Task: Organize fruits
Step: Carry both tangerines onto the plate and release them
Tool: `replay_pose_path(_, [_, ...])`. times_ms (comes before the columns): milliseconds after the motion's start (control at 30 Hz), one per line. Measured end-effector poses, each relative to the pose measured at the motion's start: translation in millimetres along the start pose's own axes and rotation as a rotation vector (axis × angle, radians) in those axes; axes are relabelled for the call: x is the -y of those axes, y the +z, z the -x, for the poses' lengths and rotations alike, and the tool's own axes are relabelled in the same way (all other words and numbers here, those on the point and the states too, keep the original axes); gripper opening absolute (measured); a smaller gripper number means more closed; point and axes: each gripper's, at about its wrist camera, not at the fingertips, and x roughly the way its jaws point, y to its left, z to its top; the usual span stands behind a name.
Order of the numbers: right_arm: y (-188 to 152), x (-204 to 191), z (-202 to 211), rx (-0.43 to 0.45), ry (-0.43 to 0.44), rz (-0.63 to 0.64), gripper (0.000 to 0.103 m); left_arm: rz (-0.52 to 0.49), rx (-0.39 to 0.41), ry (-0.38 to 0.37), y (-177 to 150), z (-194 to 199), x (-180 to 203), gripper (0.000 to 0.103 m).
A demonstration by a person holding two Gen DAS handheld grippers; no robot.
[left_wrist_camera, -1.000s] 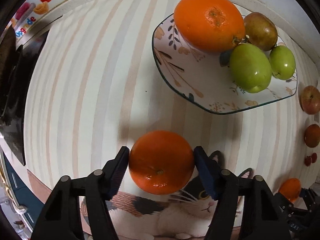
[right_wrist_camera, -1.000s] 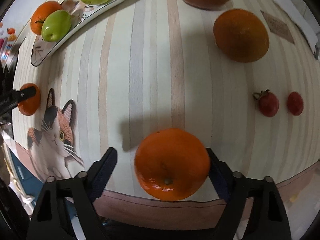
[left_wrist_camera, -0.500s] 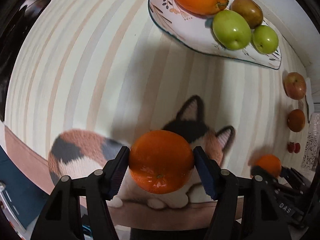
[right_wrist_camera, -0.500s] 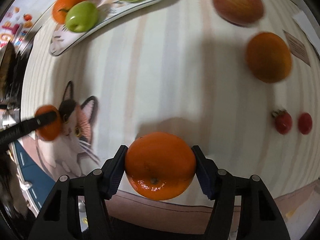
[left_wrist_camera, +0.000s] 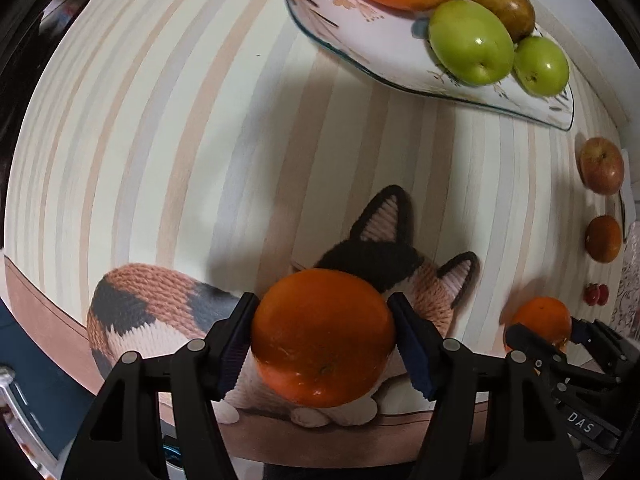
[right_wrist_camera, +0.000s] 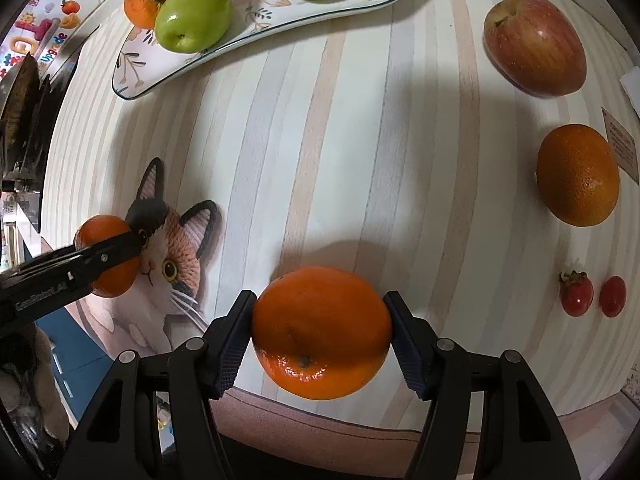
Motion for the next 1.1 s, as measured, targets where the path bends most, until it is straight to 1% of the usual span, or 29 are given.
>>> replay_pose_path(133, [9.3,0.2,-4.1,-0.013,0.005,-0.002,0.068,-0.015,-0.007,0.008,-0.5,-0.3,4.1,0.064])
replay_pose_path(200, [12.6,-0.4,-7.6,-0.017,-0.001,0.007,0.068,-0.030,-0.026,0.009,2.8,-5.5,9.7,0.064])
replay_pose_path(333, [12.4,-3.9,-16.5,-0.022,-0.019,0.061,0.067,-0.029,-0.013,0.029,4.1,-6.2,16.9,0.063])
replay_pose_path(433, [12.9,-0.3,-13.5,-0.012,0.008,0.058,0.066,-0.015,0.011,0.032,7.9,-0.8,16.0,0.063])
replay_pose_path(500, [15.9,4.6,-9.9,-0.002,0.034,0.033,0.066,-0.011,0.017,-0.001,5.3,9.2,11.8,0.063])
replay_pose_path(600, [26.2,18.5,4.2,0.021,0.088,-0.021,0.066,-0.011,0.031,-0.052,12.3,29.0,17.0,0.063])
replay_pose_path(667, [37.8,27.6,18.3,0.046,0.123,-0.053,0.066,-0.011,0.071,-0.072,21.1,45.9,22.3,0.063])
replay_pose_path(733, [57.2,36.1,38.7,0.089,0.147,-0.076,0.066,-0.010,0.102,-0.086,32.9,63.7,25.8,0.063])
replay_pose_path(800, [83.5,46.6,62.1,0.139,0.162,-0.102,0.066,-0.007,0.135,-0.086,50.5,79.6,28.4,0.063])
replay_pose_path(933, [146.7,60.3,94.5,0.220,0.141,-0.123,0.066,0.040,0.169,-0.061,91.1,92.1,18.9,0.063])
replay_pose_path(1000, [179.4,68.3,106.5,0.238,0.110,-0.119,0.066,0.070,0.174,-0.053,107.0,90.0,11.8,0.063])
replay_pose_path(1100, [223.2,68.8,103.1,0.228,0.067,-0.097,0.066,0.110,0.157,-0.051,126.8,82.9,4.5,0.063])
